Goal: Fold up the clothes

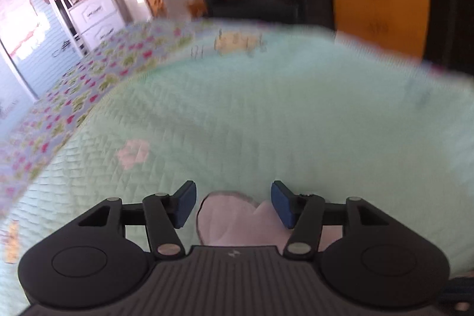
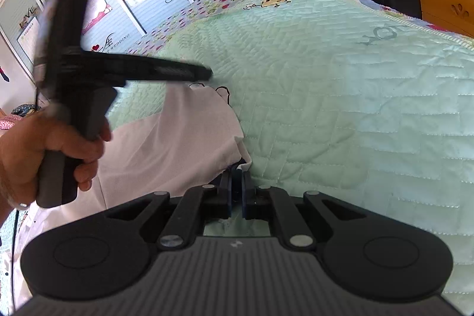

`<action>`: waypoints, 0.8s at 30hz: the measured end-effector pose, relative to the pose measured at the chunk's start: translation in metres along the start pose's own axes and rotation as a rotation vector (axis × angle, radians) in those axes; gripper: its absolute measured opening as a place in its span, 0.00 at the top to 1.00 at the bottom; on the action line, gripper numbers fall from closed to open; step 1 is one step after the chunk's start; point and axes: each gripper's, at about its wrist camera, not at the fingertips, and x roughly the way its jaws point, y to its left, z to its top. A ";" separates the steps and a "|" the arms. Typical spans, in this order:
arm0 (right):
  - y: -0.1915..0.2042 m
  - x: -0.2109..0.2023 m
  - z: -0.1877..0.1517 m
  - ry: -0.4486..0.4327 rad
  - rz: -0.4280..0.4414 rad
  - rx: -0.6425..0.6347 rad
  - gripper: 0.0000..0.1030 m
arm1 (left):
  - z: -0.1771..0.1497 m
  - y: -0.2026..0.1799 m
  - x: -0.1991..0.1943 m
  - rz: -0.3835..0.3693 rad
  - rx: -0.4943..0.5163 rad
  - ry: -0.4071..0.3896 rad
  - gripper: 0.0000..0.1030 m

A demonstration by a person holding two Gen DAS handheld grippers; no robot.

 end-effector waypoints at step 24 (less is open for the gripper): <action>0.001 0.004 0.003 -0.006 -0.001 0.005 0.93 | -0.007 0.005 0.004 0.025 -0.011 0.004 0.43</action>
